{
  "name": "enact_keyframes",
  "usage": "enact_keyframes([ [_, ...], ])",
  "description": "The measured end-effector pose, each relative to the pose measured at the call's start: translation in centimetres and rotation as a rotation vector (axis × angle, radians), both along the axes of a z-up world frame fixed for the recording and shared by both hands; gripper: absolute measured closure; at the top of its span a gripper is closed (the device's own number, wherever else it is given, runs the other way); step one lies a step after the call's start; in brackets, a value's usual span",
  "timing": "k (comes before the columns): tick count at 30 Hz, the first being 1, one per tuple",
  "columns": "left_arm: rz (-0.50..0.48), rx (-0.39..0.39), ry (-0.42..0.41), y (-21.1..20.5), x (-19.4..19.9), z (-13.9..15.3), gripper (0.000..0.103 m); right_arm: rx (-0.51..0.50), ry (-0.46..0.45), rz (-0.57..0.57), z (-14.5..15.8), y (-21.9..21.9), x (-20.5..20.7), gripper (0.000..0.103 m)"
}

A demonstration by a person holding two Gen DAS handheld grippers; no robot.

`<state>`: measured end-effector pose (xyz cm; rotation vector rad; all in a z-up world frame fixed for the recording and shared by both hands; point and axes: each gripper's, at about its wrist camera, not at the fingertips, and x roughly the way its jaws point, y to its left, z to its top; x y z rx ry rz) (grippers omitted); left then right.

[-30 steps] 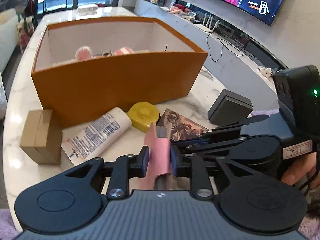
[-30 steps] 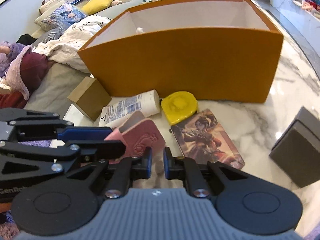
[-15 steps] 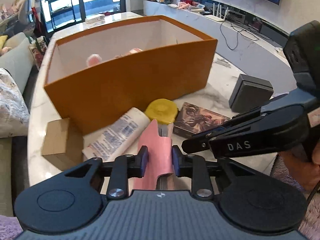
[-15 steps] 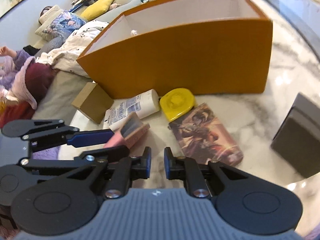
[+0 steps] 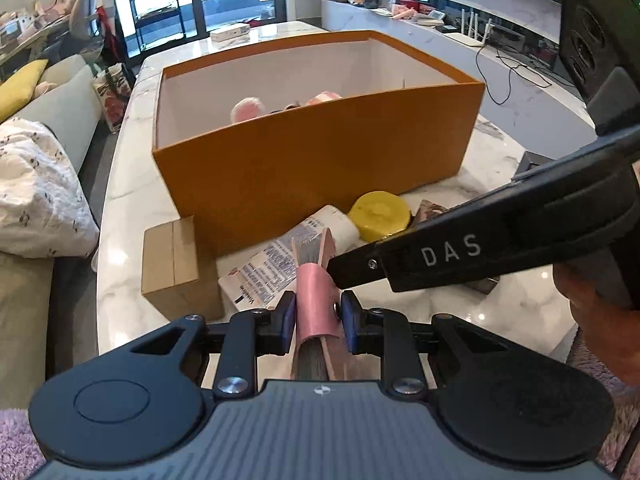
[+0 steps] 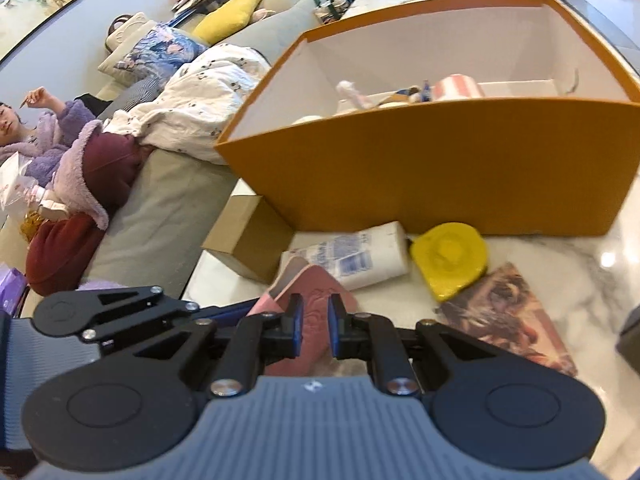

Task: Organize objects
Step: 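Lift the pink notebook with the left gripper while the right gripper grasps the dark gray case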

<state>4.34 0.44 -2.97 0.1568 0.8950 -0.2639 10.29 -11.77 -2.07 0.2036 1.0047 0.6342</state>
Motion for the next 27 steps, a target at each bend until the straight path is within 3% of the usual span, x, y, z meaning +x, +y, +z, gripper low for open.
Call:
enact_keyframes([
  [5,0.021,-0.052,0.002,0.8,0.0,-0.5,0.078,-0.035,-0.02,-0.003,0.5,-0.4,-0.3,0.086],
  [8,0.038,-0.086,0.006,1.3,0.0,-0.5,0.078,-0.087,-0.079,-0.022,1.8,-2.3,-0.8,0.064],
  [12,0.05,-0.109,0.005,1.3,-0.1,-0.5,0.079,-0.273,-0.228,-0.075,4.2,-5.8,-1.3,0.055],
  [15,0.037,-0.114,-0.018,0.7,-0.2,0.2,0.079,-0.389,-0.275,-0.079,5.3,-8.6,-1.1,0.05],
  [20,0.02,-0.184,-0.058,0.1,0.0,2.3,0.079,-0.583,-0.261,0.035,5.5,-11.3,-0.4,0.03],
  [27,-0.016,-0.221,-0.102,-1.6,0.6,4.6,0.079,-0.675,-0.133,0.179,3.6,-12.9,1.6,0.03],
])
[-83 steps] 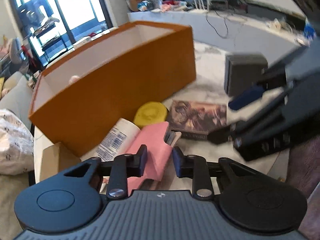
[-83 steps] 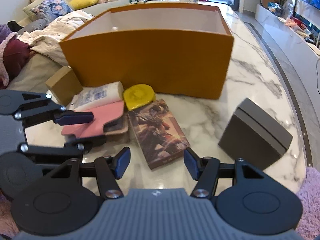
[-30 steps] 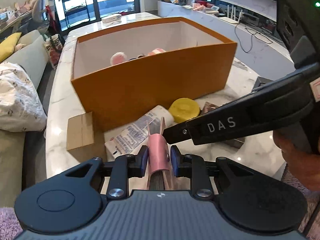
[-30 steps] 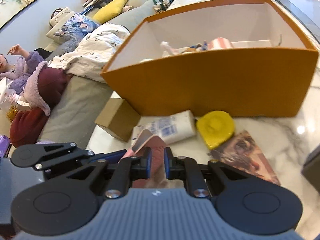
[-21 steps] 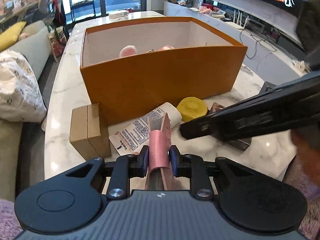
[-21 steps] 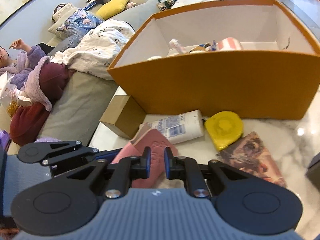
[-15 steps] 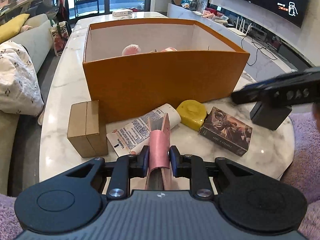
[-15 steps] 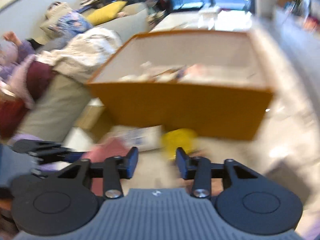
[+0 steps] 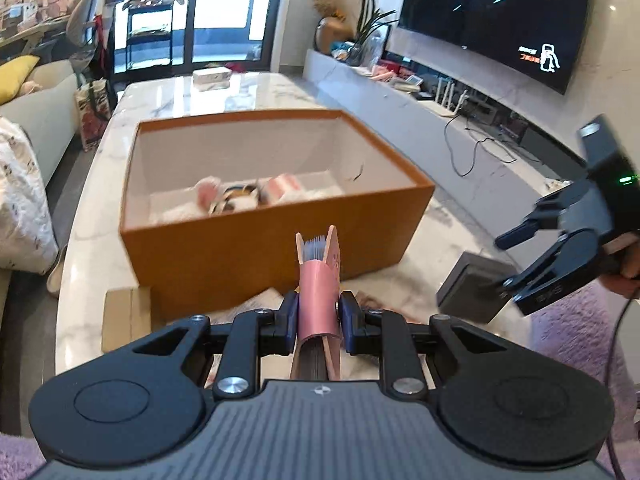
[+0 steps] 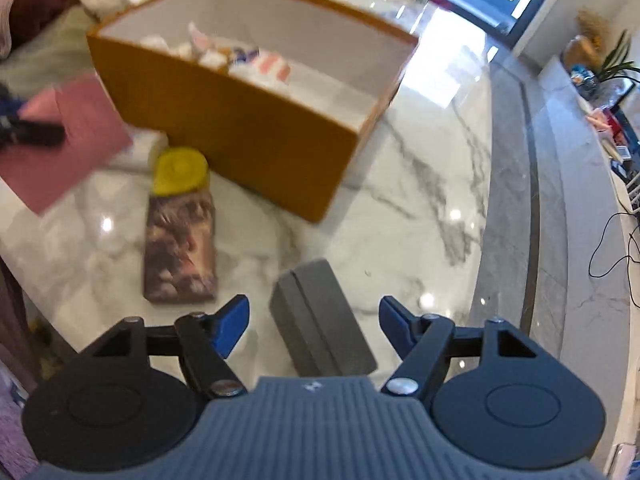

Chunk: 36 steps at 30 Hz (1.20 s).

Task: Organize objects
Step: 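Lift the pink notebook with the left gripper while the right gripper grasps the dark gray case, then carry the pink notebook and gray case into the orange box with both grippers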

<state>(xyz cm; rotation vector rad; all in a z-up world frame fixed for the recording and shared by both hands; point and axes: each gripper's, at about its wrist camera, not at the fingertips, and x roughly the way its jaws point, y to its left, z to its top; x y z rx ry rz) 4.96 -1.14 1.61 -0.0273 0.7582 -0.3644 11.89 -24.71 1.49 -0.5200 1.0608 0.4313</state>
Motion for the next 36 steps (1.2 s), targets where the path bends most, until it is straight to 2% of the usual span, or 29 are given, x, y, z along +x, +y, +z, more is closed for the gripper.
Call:
enact_keyframes([
  [3,-0.015,-0.004,-0.01,-0.8,0.3,0.6,0.079,-0.017,0.074,0.025,-1.2,-0.3,0.9,0.034],
  [7,-0.027,-0.007,-0.025,-1.7,0.8,1.4,0.079,-0.007,0.15,0.033,-2.1,-0.4,2.0,0.052],
  [11,-0.027,-0.028,-0.029,-1.9,1.7,2.1,0.079,0.034,0.19,0.036,-2.0,-0.8,1.8,0.063],
  [14,-0.026,-0.042,-0.034,-2.1,2.7,2.5,0.079,0.046,0.198,0.027,-1.8,-1.0,1.4,0.065],
  [19,-0.026,-0.089,-0.049,-1.8,4.5,3.5,0.079,0.109,0.154,-0.021,0.0,-1.8,1.1,0.066],
  [27,0.053,-0.185,-0.075,-0.6,8.5,5.2,0.079,0.35,-0.004,-0.085,8.1,-3.0,1.7,0.066],
  [32,0.101,-0.298,-0.043,-0.4,12.2,5.1,0.079,0.509,-0.084,-0.165,11.7,-2.6,4.9,0.066],
  [34,0.111,-0.341,-0.02,-0.5,13.7,4.4,0.079,0.554,-0.1,-0.216,11.8,-2.2,6.8,0.066],
  [36,0.122,-0.349,0.004,-1.0,15.4,3.5,0.079,0.583,-0.087,-0.27,11.3,-1.7,8.9,0.066],
])
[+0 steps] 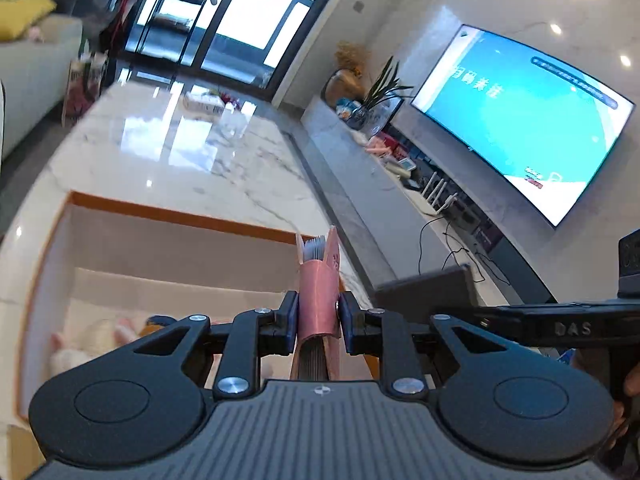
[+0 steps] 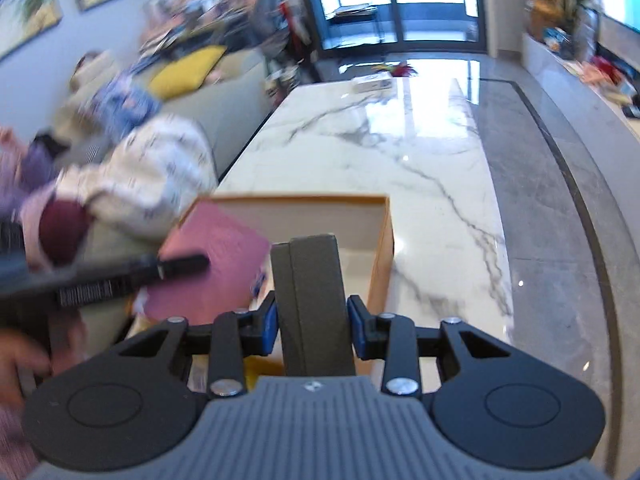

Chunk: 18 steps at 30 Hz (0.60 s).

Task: Organize objects
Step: 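Carry the pink notebook and gray case into the orange box with both grippers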

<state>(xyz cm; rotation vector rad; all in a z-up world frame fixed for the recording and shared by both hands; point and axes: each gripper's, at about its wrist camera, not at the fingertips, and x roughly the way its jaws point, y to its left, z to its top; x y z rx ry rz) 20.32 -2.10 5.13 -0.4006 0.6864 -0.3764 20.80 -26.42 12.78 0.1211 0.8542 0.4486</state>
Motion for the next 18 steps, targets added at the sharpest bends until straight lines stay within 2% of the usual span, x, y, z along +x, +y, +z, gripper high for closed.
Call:
enact_keyframes([
  [3,-0.007,0.01,0.029,-0.9,2.0,-1.4,0.079,0.023,0.062,-0.069,-1.7,0.8,3.0,0.066],
  [6,-0.015,0.022,0.058,-1.9,3.5,-3.0,0.079,-0.031,0.091,-0.127,-3.2,1.8,4.7,0.066],
  [10,-0.015,0.055,0.103,-2.9,4.6,-5.1,0.079,-0.04,0.145,-0.157,-5.0,2.5,6.2,0.066],
  [14,0.023,0.043,0.147,-2.7,5.7,-6.5,0.079,-0.1,0.152,-0.175,-5.9,4.0,7.4,0.067],
  [18,0.038,-0.004,0.205,-2.3,6.7,-7.8,0.079,-0.153,0.148,-0.192,-6.4,4.6,8.4,0.067],
])
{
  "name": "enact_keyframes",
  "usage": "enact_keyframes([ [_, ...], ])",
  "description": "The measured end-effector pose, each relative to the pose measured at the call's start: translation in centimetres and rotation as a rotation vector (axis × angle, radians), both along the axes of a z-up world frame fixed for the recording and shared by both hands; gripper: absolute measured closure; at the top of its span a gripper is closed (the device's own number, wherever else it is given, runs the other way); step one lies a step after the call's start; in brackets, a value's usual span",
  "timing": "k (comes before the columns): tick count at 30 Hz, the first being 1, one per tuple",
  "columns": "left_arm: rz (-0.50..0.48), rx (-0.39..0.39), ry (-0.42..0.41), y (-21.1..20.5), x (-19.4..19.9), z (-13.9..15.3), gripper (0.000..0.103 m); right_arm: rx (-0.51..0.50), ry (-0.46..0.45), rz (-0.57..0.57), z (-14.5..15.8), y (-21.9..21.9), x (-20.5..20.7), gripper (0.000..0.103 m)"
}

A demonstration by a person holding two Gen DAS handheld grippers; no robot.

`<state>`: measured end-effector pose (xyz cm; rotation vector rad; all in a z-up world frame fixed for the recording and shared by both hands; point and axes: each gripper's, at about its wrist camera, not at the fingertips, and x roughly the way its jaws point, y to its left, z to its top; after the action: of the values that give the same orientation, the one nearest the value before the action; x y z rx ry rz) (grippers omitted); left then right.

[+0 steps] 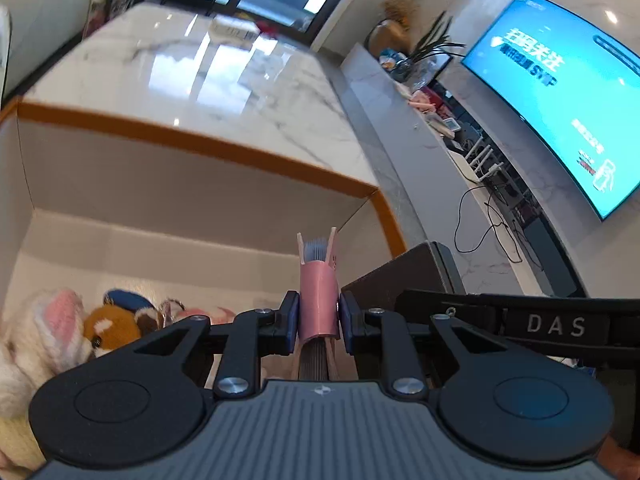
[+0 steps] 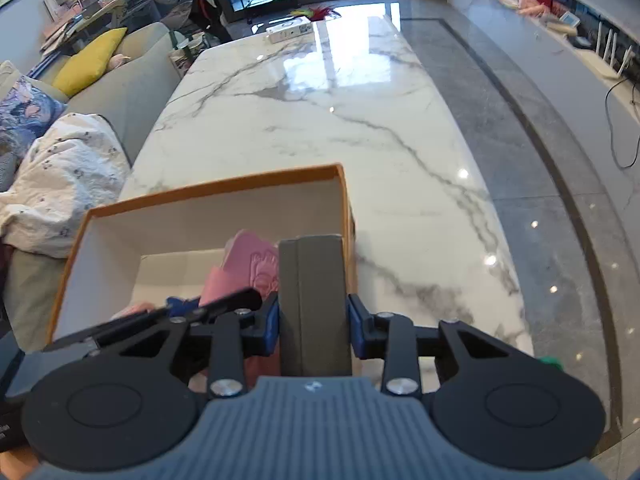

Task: Organize objects
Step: 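Carry the pink notebook and gray case into the orange box with both grippers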

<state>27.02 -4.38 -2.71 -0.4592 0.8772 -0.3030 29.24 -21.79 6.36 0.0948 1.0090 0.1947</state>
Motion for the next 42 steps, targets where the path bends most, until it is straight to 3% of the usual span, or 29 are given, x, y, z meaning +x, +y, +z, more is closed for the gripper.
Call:
enact_keyframes([
  [11,-0.001,-0.046,0.05,0.2,0.5,-1.9,0.079,-0.005,0.053,0.005,-0.5,0.1,0.8,0.058],
  [15,-0.004,-0.003,0.053,-0.5,0.7,-1.7,0.079,0.027,0.038,-0.014,-0.1,-0.3,0.6,0.058],
  [21,-0.041,0.109,0.098,-2.6,1.4,-1.3,0.079,0.049,-0.058,-0.032,1.9,-1.6,-1.2,0.059],
  [26,-0.059,0.13,0.118,-3.4,1.5,-1.2,0.078,0.036,-0.078,-0.008,2.6,-2.3,-3.1,0.059],
  [27,-0.064,0.124,0.124,-3.3,1.4,-1.3,0.078,0.027,-0.081,0.01,2.5,-2.3,-3.6,0.062],
  [29,-0.071,0.103,0.146,-2.9,1.4,-1.7,0.078,-0.001,-0.088,0.055,2.0,-2.2,-4.7,0.088],
  [30,-0.075,0.083,0.155,-2.6,1.4,-1.9,0.078,-0.017,-0.087,0.071,1.7,-2.1,-5.1,0.092],
  [37,-0.084,-0.014,0.195,-0.5,1.7,-2.1,0.076,-0.122,-0.13,0.198,-0.3,-0.3,-6.7,0.098],
  [42,-0.109,0.0,0.21,-0.4,2.4,-1.9,0.076,-0.203,-0.092,0.237,-2.0,1.1,-5.5,0.099],
])
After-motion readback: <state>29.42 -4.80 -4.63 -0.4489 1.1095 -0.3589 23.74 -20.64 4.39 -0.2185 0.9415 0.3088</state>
